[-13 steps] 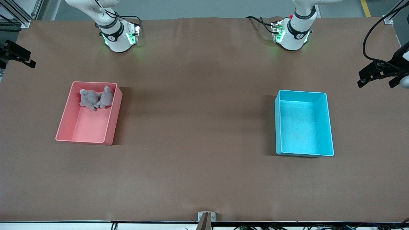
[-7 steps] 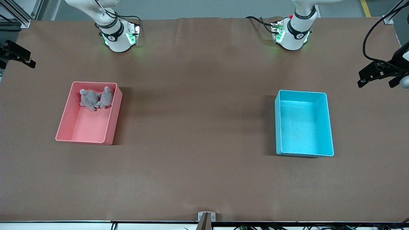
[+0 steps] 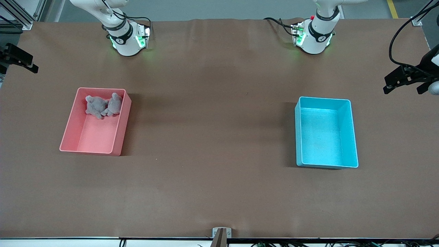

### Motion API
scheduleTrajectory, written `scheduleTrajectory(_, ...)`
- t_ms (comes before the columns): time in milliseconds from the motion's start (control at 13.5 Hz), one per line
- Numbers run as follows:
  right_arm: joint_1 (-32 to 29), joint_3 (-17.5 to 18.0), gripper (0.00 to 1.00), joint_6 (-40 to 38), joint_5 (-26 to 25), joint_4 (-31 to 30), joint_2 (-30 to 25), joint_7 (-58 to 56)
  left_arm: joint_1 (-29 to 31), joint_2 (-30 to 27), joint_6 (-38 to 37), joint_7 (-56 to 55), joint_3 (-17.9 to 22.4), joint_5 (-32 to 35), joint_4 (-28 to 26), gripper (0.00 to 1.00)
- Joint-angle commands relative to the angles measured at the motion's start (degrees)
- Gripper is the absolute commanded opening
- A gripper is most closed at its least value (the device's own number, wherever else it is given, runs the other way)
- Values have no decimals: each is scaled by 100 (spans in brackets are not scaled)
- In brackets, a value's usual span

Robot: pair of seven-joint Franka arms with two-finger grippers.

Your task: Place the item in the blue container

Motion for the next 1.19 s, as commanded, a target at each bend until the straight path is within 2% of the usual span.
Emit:
scheduleTrajectory(0, 40, -8, 100, -55, -17, -61, -80, 80, 27, 61, -69, 25, 4, -61, 141, 100)
scheduleTrajectory(520, -74, -51, 100, 6, -34, -35, 165, 62, 18, 61, -69, 26, -5, -61, 141, 100)
scheduleTrajectory(668, -127, -52, 100, 49, -43, 0, 674, 54, 27, 61, -69, 26, 4, -61, 149, 100)
scheduleTrajectory(817, -259, -52, 100, 531, -78, -26, 1060, 45, 27, 61, -69, 43, 4, -70, 149, 100)
scheduleTrajectory(891, -268, -52, 100, 533, -104, -9, 1358, 27, 27, 61, -60, 43, 4, -70, 141, 100)
scheduleTrajectory(1040, -285, -52, 100, 751, -9, -419, 1432, 132, 27, 61, -60, 43, 4, -70, 149, 100)
scheduleTrajectory(1114, -294, -52, 100, 1136, 1, -770, 1414, 159, 27, 61, -60, 52, 4, -70, 141, 100)
